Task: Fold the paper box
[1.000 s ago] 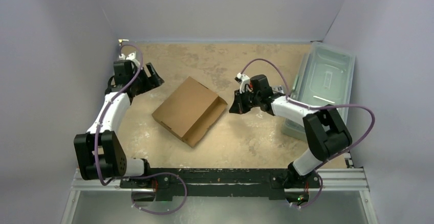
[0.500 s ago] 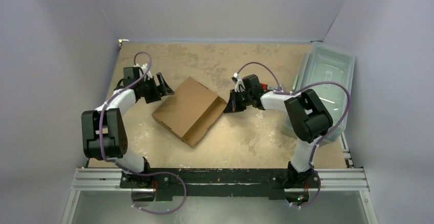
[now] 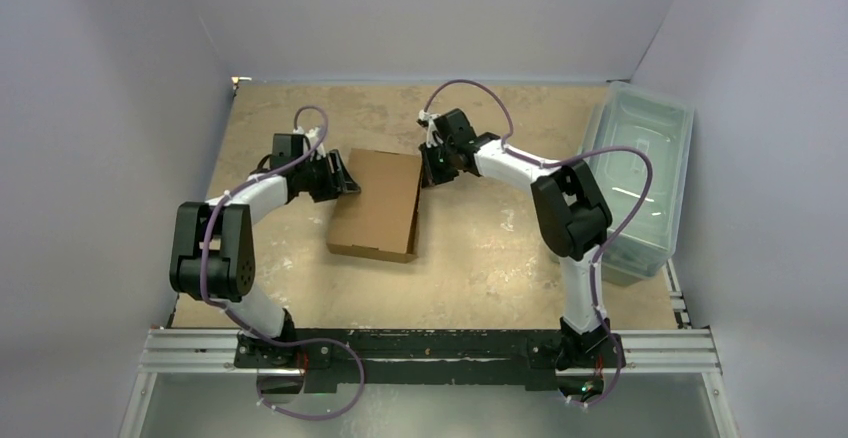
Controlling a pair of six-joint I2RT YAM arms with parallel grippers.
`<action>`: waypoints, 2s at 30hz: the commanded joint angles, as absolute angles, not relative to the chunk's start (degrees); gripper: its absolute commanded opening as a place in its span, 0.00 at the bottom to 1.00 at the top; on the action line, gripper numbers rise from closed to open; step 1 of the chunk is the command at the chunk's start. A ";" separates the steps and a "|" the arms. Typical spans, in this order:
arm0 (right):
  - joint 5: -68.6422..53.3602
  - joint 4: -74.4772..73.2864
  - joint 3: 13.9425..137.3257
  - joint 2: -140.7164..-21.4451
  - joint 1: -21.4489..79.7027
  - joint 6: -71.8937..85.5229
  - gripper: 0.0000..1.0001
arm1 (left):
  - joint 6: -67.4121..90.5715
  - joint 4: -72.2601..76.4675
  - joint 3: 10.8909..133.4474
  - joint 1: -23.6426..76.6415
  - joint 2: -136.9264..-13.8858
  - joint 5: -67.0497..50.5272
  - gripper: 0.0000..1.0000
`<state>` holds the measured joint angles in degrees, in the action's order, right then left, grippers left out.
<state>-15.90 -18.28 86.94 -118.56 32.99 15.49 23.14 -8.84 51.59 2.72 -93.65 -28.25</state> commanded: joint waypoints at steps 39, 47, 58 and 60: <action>-17.44 -20.41 78.59 -110.45 44.92 14.16 0.00 | 52.02 -7.10 26.33 12.04 -63.49 -19.60 0.22; -15.89 -14.87 67.02 -100.18 40.28 6.20 0.00 | 46.02 -17.02 35.46 11.87 -59.27 -11.22 0.52; -10.65 -13.07 62.04 -98.42 38.55 7.16 0.00 | 45.86 -22.31 33.95 11.60 -58.42 -8.84 0.64; -9.91 -13.83 62.09 -99.28 38.57 7.62 0.00 | 46.24 -23.14 33.16 11.60 -58.02 -8.18 0.64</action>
